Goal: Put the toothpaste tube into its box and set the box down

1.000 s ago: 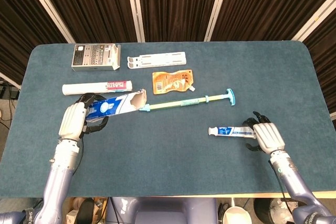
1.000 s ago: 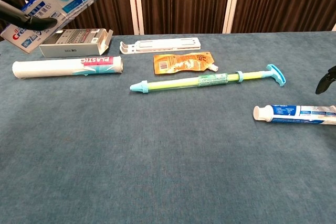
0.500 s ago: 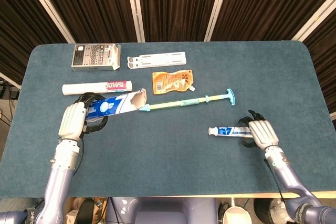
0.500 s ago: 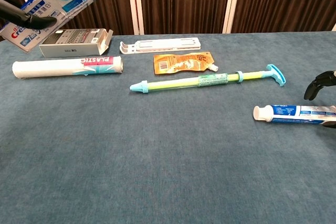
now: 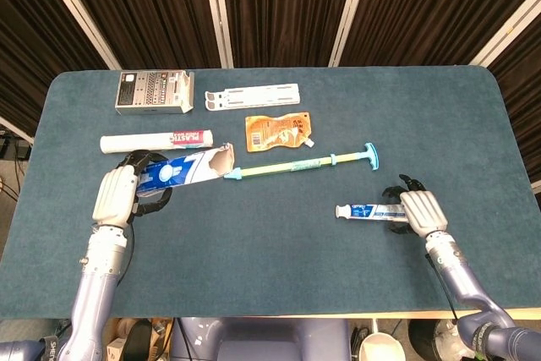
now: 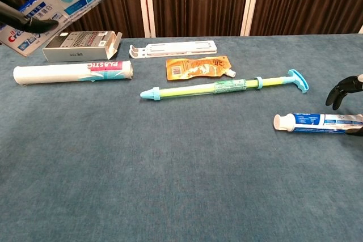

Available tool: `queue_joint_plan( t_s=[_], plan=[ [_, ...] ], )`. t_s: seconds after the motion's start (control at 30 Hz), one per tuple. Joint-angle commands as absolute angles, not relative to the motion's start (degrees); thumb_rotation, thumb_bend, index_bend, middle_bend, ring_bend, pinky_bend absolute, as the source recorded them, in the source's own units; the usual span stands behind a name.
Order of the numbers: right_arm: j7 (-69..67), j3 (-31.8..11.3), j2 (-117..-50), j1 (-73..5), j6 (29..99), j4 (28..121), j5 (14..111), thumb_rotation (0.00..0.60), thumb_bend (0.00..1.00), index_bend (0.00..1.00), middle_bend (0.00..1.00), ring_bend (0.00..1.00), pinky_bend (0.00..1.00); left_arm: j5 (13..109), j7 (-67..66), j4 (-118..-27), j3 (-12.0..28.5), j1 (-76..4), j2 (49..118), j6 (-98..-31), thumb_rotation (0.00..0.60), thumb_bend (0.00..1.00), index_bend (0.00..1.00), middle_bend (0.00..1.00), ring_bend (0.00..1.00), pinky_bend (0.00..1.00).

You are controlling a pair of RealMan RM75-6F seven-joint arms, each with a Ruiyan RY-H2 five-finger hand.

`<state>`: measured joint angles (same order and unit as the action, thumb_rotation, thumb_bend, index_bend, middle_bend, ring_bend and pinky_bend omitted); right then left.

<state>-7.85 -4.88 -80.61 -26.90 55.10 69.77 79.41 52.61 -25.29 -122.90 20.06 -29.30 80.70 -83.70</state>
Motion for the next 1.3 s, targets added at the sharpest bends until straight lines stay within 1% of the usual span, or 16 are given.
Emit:
queue_joint_plan(
  t_s=[0.03,0.27,0.5,0.8,0.87,0.93,1.1,1.3],
  plan=[
    [-8.6,-4.4,-81.2,-26.7,55.1,68.6,79.6,0.6,0.22,0.35,0.37,0.09,0.12,52.6,-25.3,-123.1,20.2,-29.3,80.5,-83.9,0.6,0.36,0.34,0.34,0.17,0.24],
    [-10.8,-3.9,-82.3,-26.3,56.0,66.2,80.3,0.6,0.22,0.38,0.38,0.09,0.12,52.0,-25.5,-123.0,20.0,-29.6,80.6,-84.3,0.6,0.36,0.34,0.34,0.17,0.24],
    [-12.8,-3.6,-83.2,-26.1,56.8,64.1,81.0,0.6,0.22,0.44,0.44,0.12,0.12,51.4,-25.4,-123.3,20.0,-29.7,80.6,-84.7,0.6,0.36,0.34,0.34,0.17,0.24],
    [-15.1,-3.1,-85.2,-26.3,56.9,60.8,82.0,0.6,0.23,0.45,0.45,0.13,0.12,50.9,-25.8,-124.5,20.1,-29.5,79.9,-85.7,0.6,0.36,0.34,0.34,0.17,0.24],
    [-15.4,-3.2,-85.5,-26.2,57.3,60.5,82.1,0.6,0.25,0.47,0.48,0.15,0.12,50.8,-25.8,-124.7,20.0,-29.5,79.7,-85.8,0.6,0.36,0.34,0.34,0.17,0.24],
    [-15.5,-3.3,-85.7,-26.2,57.7,60.2,82.2,0.6,0.3,0.54,0.53,0.19,0.12,50.8,-26.0,-124.8,19.7,-29.5,79.7,-85.7,0.6,0.36,0.34,0.34,0.17,0.24],
    [-15.5,-3.2,-86.0,-25.4,59.7,59.2,82.4,0.6,0.39,0.66,0.61,0.27,0.12,51.4,-25.6,-124.8,18.8,-29.6,79.9,-85.1,0.6,0.36,0.34,0.34,0.17,0.24],
    [-16.2,-3.5,-85.0,-24.2,62.7,59.6,83.0,0.6,0.46,0.69,0.64,0.3,0.12,51.8,-24.0,-124.0,17.8,-29.2,79.7,-84.0,0.6,0.36,0.35,0.34,0.17,0.24]
  ],
)
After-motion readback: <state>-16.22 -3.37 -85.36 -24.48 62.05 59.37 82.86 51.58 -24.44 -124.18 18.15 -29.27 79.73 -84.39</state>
